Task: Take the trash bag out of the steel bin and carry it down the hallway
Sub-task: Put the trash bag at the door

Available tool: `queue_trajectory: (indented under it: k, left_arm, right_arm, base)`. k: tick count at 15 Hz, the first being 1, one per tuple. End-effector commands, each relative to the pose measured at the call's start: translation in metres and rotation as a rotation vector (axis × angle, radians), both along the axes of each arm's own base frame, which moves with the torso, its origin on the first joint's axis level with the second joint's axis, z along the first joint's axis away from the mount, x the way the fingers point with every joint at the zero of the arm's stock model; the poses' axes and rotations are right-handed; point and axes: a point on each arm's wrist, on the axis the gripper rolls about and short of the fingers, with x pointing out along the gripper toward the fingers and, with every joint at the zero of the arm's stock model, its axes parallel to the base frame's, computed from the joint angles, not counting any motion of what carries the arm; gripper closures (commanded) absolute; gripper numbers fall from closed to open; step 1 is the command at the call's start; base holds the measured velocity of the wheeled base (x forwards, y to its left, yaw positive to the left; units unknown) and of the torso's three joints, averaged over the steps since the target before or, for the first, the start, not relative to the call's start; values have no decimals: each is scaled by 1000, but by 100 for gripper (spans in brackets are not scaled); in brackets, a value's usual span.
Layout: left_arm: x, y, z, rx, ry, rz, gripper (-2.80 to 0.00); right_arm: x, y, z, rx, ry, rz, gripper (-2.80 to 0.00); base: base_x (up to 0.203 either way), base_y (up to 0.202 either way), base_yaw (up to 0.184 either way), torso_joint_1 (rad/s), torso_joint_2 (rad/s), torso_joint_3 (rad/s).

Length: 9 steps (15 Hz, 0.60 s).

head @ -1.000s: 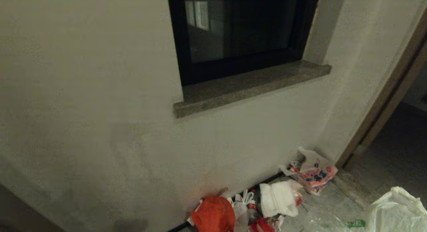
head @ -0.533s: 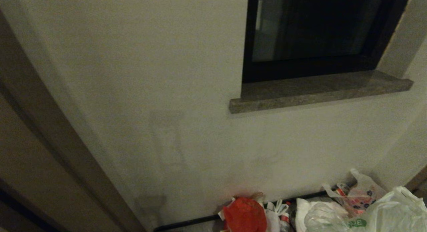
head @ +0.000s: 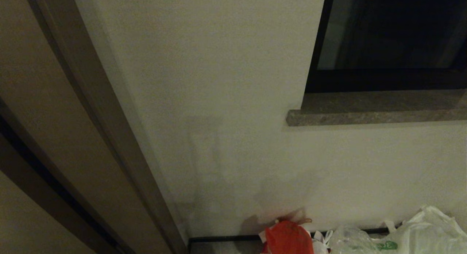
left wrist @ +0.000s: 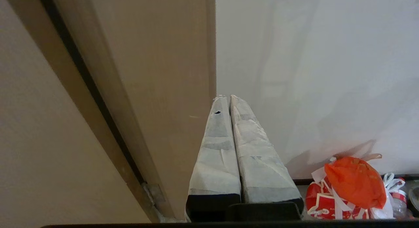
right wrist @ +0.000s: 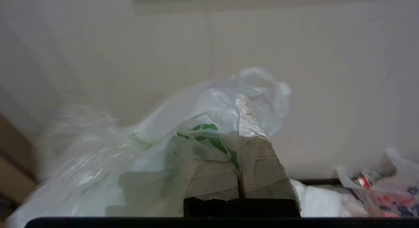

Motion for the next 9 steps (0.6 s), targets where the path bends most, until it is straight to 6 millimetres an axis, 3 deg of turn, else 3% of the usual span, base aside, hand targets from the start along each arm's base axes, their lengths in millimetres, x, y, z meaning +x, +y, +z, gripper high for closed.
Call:
queue_trajectory:
  k: [1,9]
  left_arm:
    - [0,0,0,0,0,0,0]
    - [0,0,0,0,2,0,0]
  right_arm:
    - [1,0,-4,0,14,1,0]
    - [1,0,-4,2,14,1,0]
  base:
    - [0,0,0,0,0,0]
    - [0,0,0,-2,17,12]
